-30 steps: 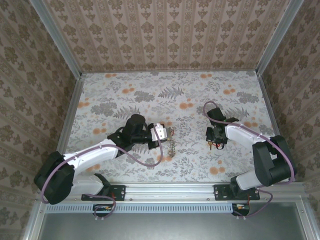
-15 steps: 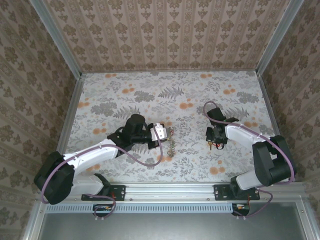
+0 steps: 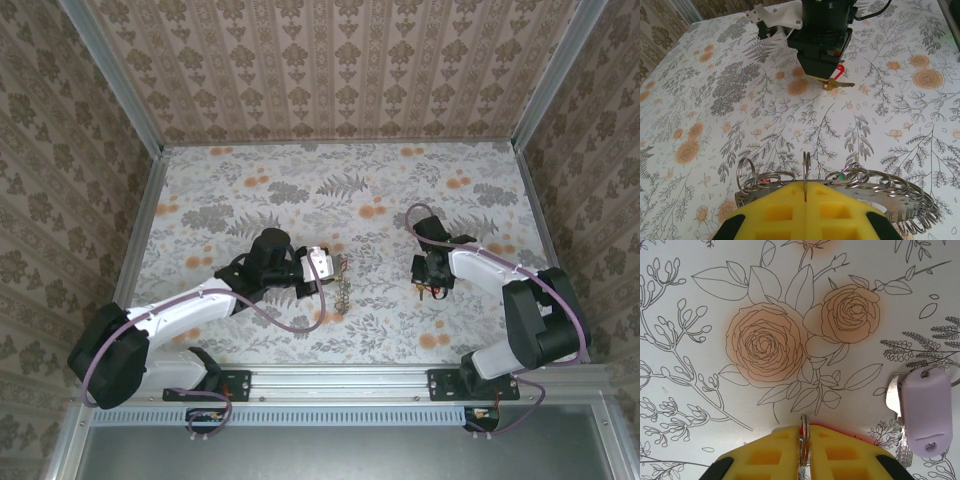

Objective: Put the keys on the keyring

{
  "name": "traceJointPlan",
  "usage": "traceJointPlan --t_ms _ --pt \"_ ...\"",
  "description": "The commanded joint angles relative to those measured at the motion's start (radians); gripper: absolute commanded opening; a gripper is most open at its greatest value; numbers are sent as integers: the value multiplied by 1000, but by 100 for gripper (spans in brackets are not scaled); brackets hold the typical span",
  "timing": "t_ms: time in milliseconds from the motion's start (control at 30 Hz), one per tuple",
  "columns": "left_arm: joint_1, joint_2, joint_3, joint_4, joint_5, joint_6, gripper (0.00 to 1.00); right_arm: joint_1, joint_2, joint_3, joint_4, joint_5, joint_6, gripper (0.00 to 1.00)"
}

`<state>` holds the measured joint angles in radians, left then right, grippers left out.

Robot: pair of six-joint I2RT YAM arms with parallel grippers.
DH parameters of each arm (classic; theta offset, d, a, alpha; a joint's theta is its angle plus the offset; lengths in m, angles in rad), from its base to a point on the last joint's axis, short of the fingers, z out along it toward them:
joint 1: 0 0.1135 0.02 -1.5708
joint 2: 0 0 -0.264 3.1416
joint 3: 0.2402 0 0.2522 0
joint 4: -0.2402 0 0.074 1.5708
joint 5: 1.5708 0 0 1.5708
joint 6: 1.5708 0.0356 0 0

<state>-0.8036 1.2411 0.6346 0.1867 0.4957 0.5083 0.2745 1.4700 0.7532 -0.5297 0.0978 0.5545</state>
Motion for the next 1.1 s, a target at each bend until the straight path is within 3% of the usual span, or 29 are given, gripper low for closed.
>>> traceJointPlan --t_ms 0,467,633,1067 --pt "6 -19 14 12 10 -4 0 0 -15 8 -13 5 -4 17" --pt "6 -12 14 15 15 -7 0 9 -35 4 -15 8 0 16" --pt "8 -15 14 14 15 -5 0 8 -6 6 -15 6 7 21" --pt "13 -20 10 10 16 -6 0 16 -33 13 -21 14 6 17"
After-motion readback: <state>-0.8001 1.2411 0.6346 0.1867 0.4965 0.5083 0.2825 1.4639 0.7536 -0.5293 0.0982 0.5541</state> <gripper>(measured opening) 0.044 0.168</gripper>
